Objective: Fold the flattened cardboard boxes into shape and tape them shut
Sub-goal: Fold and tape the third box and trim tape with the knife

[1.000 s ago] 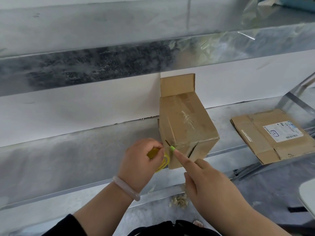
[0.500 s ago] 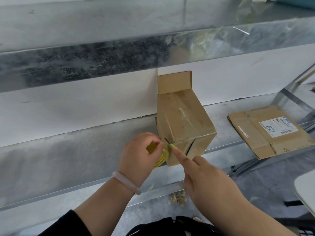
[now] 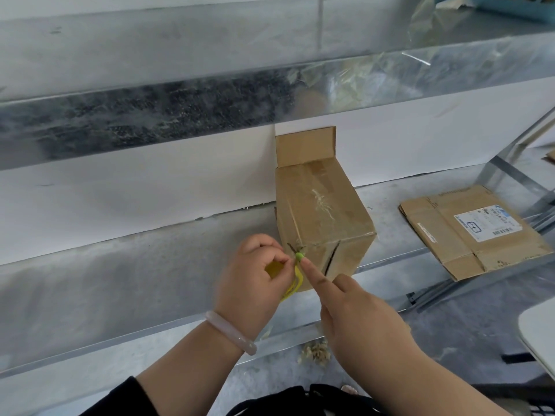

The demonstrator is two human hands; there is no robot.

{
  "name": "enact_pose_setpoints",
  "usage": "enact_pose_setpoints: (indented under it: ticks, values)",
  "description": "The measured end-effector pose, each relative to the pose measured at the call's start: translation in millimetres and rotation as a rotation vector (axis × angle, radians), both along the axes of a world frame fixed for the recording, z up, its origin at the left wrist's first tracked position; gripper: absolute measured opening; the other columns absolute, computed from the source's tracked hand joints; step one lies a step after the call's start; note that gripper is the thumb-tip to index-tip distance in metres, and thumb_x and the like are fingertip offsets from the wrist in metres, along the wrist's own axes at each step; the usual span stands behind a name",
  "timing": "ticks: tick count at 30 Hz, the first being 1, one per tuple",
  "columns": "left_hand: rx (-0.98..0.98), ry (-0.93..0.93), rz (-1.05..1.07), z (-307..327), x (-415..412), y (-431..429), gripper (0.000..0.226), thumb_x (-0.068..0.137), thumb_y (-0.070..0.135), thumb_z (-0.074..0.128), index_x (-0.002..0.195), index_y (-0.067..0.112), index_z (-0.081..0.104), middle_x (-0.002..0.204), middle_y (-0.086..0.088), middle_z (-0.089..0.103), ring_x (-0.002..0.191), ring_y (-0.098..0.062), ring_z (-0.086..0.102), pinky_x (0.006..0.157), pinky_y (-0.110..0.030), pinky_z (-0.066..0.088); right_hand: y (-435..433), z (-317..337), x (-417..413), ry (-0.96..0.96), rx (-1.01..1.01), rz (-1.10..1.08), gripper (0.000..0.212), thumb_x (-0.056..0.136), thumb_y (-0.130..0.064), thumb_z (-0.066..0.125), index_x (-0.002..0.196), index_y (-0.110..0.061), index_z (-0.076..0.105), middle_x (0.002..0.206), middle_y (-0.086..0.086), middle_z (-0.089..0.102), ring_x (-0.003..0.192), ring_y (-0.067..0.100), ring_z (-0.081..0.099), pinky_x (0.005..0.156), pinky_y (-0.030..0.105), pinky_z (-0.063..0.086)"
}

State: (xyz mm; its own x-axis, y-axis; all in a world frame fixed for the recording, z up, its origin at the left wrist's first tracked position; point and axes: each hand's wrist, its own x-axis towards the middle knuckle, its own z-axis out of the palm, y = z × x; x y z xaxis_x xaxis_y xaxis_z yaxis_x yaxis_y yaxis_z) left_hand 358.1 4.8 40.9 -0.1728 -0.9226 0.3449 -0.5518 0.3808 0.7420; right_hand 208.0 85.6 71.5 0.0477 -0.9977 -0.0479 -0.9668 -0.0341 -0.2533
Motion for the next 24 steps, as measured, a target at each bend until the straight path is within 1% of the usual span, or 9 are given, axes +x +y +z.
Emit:
enact_pose_setpoints:
  ticks: [4, 7, 10, 12, 14, 16, 18, 20, 24]
  values:
    - [0.014, 0.002, 0.04, 1, 7, -6, 0.011, 0.075, 0.033, 0.069, 0.067, 0.025, 0.068, 0.09, 0.019, 0.055, 0.086, 0.004, 0.054, 0.067, -0.008, 0.04, 1, -7, -5, 0.015, -0.01, 0.024, 0.089, 0.099, -0.02, 0.044, 0.129, -0.049, -0.033, 0.091, -0.007, 0.034, 0.055, 0.013, 0.032, 0.043, 0.021, 0.021]
    - [-0.01, -0.017, -0.038, 1, 3, 2, 0.019, 0.075, 0.044, 0.06, 0.069, 0.028, 0.068, 0.095, 0.019, 0.054, 0.085, 0.0, 0.057, 0.066, -0.011, 0.042, -4, -11, -3, 0.012, 0.028, 0.006, 0.079, 0.102, -0.02, 0.038, 0.139, -0.046, -0.027, 0.092, -0.007, 0.031, 0.056, 0.012, 0.031, 0.045, 0.021, 0.022]
    - [-0.033, -0.044, -0.067, 2, -1, 7, 0.021, 0.076, 0.045, 0.057, 0.071, 0.027, 0.068, 0.096, 0.019, 0.053, 0.084, 0.001, 0.057, 0.066, -0.012, 0.043, -11, -18, -11, -0.034, 0.076, 0.004, 0.066, 0.104, -0.023, 0.035, 0.153, -0.047, -0.003, 0.096, -0.009, 0.034, 0.07, 0.015, 0.041, 0.049, 0.024, 0.03]
    - [-0.06, -0.059, -0.026, 2, 7, 1, 0.021, 0.079, 0.042, 0.06, 0.071, 0.025, 0.068, 0.093, 0.019, 0.053, 0.085, 0.001, 0.055, 0.068, -0.01, 0.043, -9, -21, -20, -0.071, 0.053, 0.043, 0.062, 0.105, -0.027, 0.034, 0.152, -0.048, 0.001, 0.097, -0.01, 0.035, 0.074, 0.015, 0.044, 0.055, 0.026, 0.035]
    - [-0.079, -0.101, 0.021, -1, 20, -9, 0.014, 0.081, 0.034, 0.067, 0.073, 0.022, 0.069, 0.089, 0.019, 0.052, 0.087, 0.002, 0.053, 0.072, -0.004, 0.039, -3, -22, -24, -0.114, 0.027, 0.101, 0.06, 0.104, -0.03, 0.034, 0.152, -0.049, 0.004, 0.094, -0.013, 0.036, 0.069, 0.013, 0.043, 0.049, 0.022, 0.03]
    - [-0.07, -0.158, 0.072, -4, 34, -19, 0.013, 0.081, 0.033, 0.067, 0.075, 0.022, 0.07, 0.092, 0.016, 0.054, 0.084, 0.001, 0.052, 0.071, -0.003, 0.037, 4, -21, -28, -0.193, 0.018, 0.153, 0.058, 0.099, -0.032, 0.038, 0.153, -0.045, 0.02, 0.084, -0.017, 0.034, 0.055, 0.009, 0.041, 0.041, 0.018, 0.026]
    - [-0.059, -0.23, 0.124, -10, 44, -25, 0.017, 0.08, 0.038, 0.063, 0.077, 0.024, 0.071, 0.095, 0.016, 0.054, 0.082, 0.0, 0.051, 0.067, -0.005, 0.034, 11, -25, -37, -0.267, -0.119, 0.17, 0.059, 0.095, -0.031, 0.04, 0.152, -0.041, 0.028, 0.08, -0.02, 0.036, 0.049, 0.008, 0.041, 0.037, 0.02, 0.033]
    - [-0.067, -0.31, 0.176, -17, 51, -31, 0.016, 0.082, 0.038, 0.063, 0.078, 0.024, 0.071, 0.097, 0.017, 0.054, 0.077, 0.0, 0.052, 0.061, -0.011, 0.034, 13, -28, -52, -0.347, -0.318, 0.159, 0.058, 0.095, -0.026, 0.042, 0.152, -0.036, 0.032, 0.081, -0.019, 0.046, 0.056, 0.006, 0.046, 0.043, 0.022, 0.041]
    - [-0.216, -0.441, 0.203, -33, 63, -52, 0.026, 0.082, 0.039, 0.052, 0.077, 0.022, 0.072, 0.096, 0.008, 0.059, 0.071, -0.016, 0.061, 0.063, -0.026, 0.046, 1, -22, -90, -0.5, -0.567, -0.168, 0.048, 0.097, -0.015, 0.045, 0.144, -0.025, 0.04, 0.085, -0.01, 0.057, 0.067, 0.005, 0.054, 0.055, 0.011, 0.043]
